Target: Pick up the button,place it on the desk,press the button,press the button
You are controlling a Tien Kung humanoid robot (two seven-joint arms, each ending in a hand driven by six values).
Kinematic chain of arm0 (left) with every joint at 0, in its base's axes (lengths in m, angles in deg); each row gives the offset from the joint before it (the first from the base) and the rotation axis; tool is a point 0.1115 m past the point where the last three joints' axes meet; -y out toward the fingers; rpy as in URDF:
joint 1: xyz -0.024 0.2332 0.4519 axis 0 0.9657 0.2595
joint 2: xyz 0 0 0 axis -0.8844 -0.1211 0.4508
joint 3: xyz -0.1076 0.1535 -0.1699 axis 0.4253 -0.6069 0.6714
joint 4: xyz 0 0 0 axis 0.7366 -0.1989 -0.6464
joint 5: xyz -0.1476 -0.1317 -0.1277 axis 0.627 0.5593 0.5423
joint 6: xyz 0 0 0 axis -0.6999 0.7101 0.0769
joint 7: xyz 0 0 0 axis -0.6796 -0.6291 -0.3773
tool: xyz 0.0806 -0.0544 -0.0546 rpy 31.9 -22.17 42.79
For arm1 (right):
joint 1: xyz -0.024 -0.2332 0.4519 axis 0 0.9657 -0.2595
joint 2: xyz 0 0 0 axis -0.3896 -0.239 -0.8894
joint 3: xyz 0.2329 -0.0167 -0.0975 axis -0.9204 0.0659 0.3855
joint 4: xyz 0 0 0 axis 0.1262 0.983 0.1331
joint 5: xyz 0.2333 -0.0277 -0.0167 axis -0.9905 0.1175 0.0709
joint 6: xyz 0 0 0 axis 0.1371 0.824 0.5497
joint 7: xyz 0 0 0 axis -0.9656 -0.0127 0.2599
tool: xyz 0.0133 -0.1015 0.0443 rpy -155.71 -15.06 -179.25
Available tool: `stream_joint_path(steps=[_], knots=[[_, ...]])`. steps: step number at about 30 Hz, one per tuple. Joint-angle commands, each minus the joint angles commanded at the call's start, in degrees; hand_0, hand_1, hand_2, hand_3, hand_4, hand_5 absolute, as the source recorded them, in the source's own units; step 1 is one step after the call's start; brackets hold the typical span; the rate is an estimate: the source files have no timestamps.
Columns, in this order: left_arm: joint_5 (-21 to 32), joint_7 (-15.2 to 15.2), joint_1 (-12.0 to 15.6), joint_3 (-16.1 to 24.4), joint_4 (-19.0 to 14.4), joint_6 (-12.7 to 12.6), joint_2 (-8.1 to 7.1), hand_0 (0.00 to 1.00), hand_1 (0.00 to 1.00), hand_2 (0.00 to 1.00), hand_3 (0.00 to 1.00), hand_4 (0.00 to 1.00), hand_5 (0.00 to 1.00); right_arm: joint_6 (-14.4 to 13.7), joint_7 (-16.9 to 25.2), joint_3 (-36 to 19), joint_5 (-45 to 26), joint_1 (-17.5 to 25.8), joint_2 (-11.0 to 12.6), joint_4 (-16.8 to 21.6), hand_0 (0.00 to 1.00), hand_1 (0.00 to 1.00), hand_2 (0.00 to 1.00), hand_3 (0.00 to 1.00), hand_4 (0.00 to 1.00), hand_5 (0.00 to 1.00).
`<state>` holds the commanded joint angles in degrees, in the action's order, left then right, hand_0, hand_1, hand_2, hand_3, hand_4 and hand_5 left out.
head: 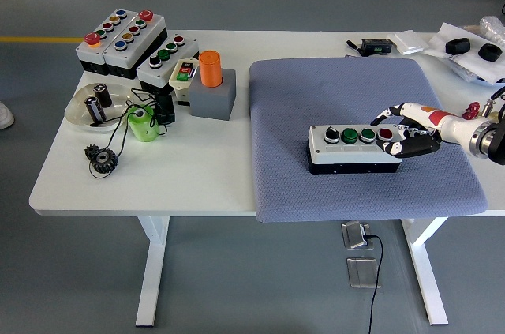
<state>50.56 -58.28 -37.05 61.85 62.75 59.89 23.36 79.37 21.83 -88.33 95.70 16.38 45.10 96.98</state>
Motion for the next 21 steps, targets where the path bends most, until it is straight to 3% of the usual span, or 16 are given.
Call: stream_joint_path(steps=[21], knots=[[-0.5, 0.0, -0.3, 0.7, 0.0, -0.1, -0.11, 0.656, 0.702, 0.724, 0.51, 0.318, 0.97, 0.3, -0.2, 2.6, 0.0, -0.8, -1.7, -1.6, 0.041, 0.002, 0.099, 0.755, 0.62, 0.389]])
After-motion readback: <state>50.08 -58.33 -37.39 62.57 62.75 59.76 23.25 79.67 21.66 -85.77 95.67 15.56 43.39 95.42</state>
